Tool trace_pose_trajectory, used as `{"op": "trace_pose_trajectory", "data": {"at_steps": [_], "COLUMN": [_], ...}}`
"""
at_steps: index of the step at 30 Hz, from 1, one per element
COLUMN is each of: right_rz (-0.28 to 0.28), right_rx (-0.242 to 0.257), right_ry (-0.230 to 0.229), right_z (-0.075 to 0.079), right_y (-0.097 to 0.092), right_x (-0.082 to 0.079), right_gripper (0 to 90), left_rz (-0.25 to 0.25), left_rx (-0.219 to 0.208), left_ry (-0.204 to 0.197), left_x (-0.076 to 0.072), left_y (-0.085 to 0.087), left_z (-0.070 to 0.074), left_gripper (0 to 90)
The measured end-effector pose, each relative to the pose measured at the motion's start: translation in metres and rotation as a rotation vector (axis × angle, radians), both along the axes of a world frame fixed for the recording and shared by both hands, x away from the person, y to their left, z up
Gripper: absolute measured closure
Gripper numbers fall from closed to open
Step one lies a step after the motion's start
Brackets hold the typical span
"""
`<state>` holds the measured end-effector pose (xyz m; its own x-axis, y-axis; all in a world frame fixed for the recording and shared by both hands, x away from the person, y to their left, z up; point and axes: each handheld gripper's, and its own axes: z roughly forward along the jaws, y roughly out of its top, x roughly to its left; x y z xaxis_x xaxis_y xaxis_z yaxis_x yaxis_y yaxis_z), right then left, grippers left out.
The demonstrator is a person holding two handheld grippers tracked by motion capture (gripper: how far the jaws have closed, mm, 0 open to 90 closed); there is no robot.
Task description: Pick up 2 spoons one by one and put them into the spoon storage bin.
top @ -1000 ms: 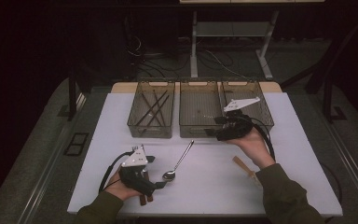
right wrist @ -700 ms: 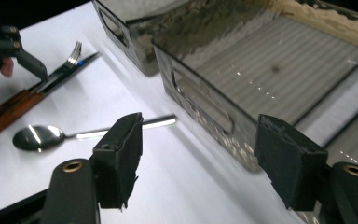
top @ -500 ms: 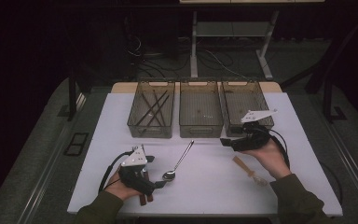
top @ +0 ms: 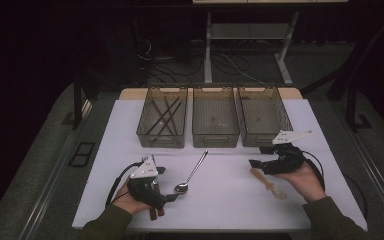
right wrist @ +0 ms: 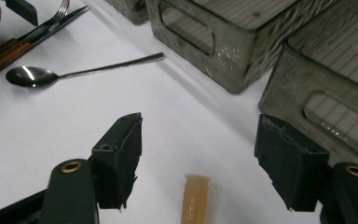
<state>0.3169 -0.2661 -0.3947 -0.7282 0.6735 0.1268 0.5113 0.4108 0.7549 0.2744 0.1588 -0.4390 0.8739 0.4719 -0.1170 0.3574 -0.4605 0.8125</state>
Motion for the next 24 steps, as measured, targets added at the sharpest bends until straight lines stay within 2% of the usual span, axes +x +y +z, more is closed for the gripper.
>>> {"op": "trace_pose_trajectory", "data": {"at_steps": [12,20,24], "right_rz": [-0.028,-0.042,-0.043], "right_rx": [-0.033,-0.056,-0.075], "right_ry": [0.019,0.037,0.042], "right_z": [-0.017,-0.024,-0.027], "right_y": [-0.010,-0.012,-0.011], "right_x": [-0.019,-0.018,-0.017], "right_gripper": [32.1,35.0,40.3], "left_rz": [0.001,-0.004,-0.007], "left_rx": [0.000,0.005,0.005], "left_ry": [-0.001,-0.005,-0.005], "left_x": [0.000,0.000,0.000], "left_y": [0.000,0.000,0.000], "left_z": [0.000,0.000,0.000], "left_gripper": [0.0,0.0,0.0]}}
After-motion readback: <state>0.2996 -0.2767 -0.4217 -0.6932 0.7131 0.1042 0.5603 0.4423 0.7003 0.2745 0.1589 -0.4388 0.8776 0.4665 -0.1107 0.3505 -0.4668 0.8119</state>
